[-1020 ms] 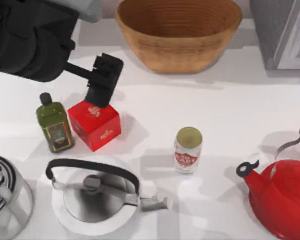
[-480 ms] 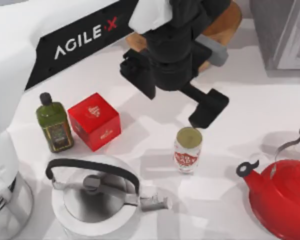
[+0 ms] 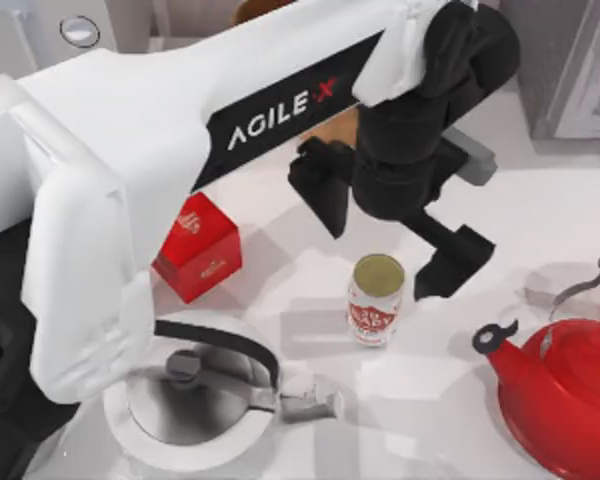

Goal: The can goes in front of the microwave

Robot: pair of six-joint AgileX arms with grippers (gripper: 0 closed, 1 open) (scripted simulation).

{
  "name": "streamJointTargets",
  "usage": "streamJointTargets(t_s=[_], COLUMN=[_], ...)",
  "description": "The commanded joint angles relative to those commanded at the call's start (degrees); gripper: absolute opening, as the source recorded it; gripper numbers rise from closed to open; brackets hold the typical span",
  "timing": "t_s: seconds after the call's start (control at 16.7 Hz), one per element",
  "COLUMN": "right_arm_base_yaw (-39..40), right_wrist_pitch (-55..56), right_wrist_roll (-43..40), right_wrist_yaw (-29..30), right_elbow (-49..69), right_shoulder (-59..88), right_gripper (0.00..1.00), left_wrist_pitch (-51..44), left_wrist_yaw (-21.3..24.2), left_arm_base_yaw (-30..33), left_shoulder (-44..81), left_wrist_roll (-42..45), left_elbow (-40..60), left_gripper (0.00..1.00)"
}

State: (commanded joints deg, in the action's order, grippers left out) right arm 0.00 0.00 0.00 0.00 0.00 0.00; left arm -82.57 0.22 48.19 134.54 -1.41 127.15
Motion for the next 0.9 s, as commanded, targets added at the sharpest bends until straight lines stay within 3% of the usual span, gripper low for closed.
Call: streamJointTargets(t_s=[0.3,0.66,0.9], right_arm_base_yaw=[0.0,0.0,0.0], right_wrist_pitch=[0.0,0.0,0.0], right_wrist_roll=[0.0,0.0,0.0], right_wrist_yaw=[0.0,0.0,0.0], right_elbow=[0.0,0.0,0.0], right_shoulder=[0.0,0.0,0.0], right_gripper=[1.0,1.0,1.0], left_wrist_pitch=[1.1,11.79,13.5], left_wrist_yaw=[0.0,-0.01,0.0], left_arm_base_yaw=[-0.19,-0.2,-0.09], left_shoulder=[-0.03,0.1,0.15], left_wrist_roll=[0.1,0.16,0.09], left_elbow=[-1.12,-11.63,-13.35], left_gripper=[1.0,1.0,1.0])
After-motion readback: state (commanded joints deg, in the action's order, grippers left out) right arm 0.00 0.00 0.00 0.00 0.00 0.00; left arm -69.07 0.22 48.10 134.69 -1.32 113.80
